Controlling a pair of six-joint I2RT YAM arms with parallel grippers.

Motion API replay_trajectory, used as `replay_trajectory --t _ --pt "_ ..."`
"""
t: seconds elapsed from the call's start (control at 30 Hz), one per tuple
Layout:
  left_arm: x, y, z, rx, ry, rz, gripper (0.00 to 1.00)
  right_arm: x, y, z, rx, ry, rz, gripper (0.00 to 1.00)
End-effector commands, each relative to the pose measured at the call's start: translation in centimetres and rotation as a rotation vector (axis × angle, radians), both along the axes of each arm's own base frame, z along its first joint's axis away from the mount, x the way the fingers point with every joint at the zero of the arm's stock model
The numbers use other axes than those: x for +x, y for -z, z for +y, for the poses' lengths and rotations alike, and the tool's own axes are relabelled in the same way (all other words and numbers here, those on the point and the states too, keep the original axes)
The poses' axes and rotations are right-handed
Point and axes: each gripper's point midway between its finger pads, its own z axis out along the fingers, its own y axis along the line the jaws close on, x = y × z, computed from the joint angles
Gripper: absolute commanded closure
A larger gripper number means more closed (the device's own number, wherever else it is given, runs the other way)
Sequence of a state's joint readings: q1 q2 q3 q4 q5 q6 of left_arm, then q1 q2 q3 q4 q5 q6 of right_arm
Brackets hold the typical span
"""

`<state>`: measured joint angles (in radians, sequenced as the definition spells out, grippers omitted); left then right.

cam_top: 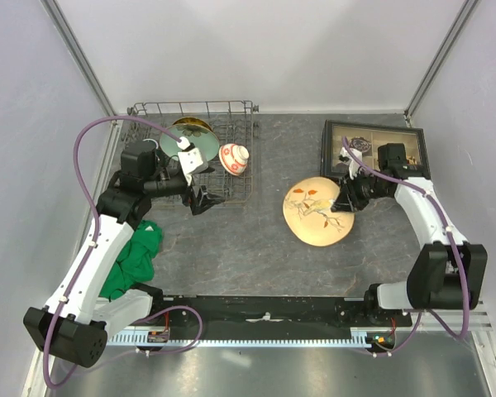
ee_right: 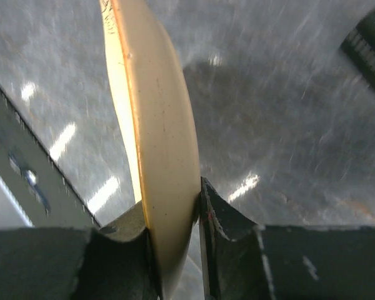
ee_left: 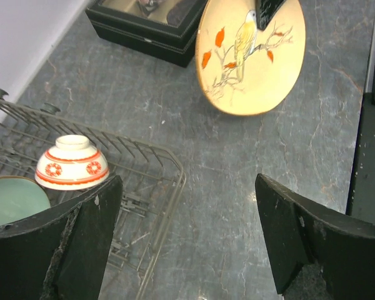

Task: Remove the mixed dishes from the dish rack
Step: Place the plate at the center of the board.

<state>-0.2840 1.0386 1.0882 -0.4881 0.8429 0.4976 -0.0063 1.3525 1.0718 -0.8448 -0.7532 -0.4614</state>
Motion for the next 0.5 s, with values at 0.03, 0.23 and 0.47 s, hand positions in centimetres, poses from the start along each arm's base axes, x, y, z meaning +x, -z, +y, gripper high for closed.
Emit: replay_trajectory --t 0.03,0.23,0.47 --pt "-0.2 1.6 0.1 0.045 0.027 -0.008 0.07 -3.8 0.1 0.6 0.138 -0.23 0.103 1.0" --pt "-0.3 2.3 0.1 0.053 0.03 0.005 0.07 -5.3 1.0 -0.9 0.224 -0.306 0.184 1.0" --pt "-0.3 2.9 0.2 0.065 0.03 0.013 0.07 -4.9 2.2 -2.5 0.236 -0.287 0.196 1.0"
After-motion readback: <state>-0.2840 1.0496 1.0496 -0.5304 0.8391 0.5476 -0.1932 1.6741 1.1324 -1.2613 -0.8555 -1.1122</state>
